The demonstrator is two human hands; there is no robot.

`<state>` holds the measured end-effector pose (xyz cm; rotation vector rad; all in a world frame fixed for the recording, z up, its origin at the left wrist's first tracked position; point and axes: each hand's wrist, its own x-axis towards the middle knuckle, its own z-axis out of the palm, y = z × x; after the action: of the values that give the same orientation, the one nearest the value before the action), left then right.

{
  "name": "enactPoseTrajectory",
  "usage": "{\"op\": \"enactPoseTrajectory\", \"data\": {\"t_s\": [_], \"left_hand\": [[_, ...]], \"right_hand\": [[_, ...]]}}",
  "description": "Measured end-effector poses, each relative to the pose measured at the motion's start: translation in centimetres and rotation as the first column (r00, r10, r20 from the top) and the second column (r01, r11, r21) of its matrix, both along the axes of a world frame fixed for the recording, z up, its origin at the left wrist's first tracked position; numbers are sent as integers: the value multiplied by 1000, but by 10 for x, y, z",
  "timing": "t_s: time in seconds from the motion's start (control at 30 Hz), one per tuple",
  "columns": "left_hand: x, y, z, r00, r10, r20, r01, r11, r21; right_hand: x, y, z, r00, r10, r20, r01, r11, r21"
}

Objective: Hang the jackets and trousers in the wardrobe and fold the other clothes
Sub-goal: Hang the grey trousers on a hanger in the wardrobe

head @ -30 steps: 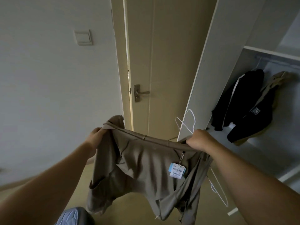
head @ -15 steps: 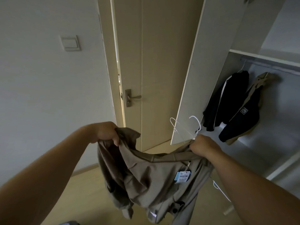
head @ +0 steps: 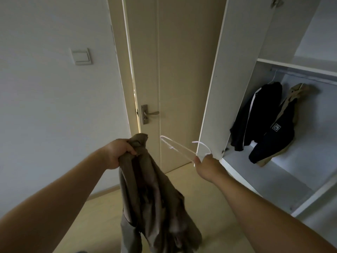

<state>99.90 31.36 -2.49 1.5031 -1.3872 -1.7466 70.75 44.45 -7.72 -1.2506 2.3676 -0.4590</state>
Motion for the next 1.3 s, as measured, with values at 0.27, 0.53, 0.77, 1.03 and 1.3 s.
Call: {"op": "enactPoseTrajectory", "data": {"t_s": [0.27, 0.53, 0.77, 1.03, 1.3], "left_hand": [[17, -3, -33, 956, 238, 174, -179, 938, -297], [22, 4, -22, 912, 212, 352, -39, 897, -441], [-10, 28, -10, 907, 38, 418, 189, 852, -489], [-32, 40, -4, 917, -35, 397, 260, 808, -529], [-61, 46, -15, 909, -194, 368, 362, 804, -472]], "right_hand": [[39, 3, -3, 1000, -13, 11, 13, 1000, -12], [36, 11, -9, 997, 73, 18, -72, 996, -60], [54, 14, -2, 980, 181, 88, -170, 978, -117], [59, 27, -2, 988, 125, 95, -109, 981, -160], [40, 43, -6, 993, 38, 110, -15, 979, -201]]}}
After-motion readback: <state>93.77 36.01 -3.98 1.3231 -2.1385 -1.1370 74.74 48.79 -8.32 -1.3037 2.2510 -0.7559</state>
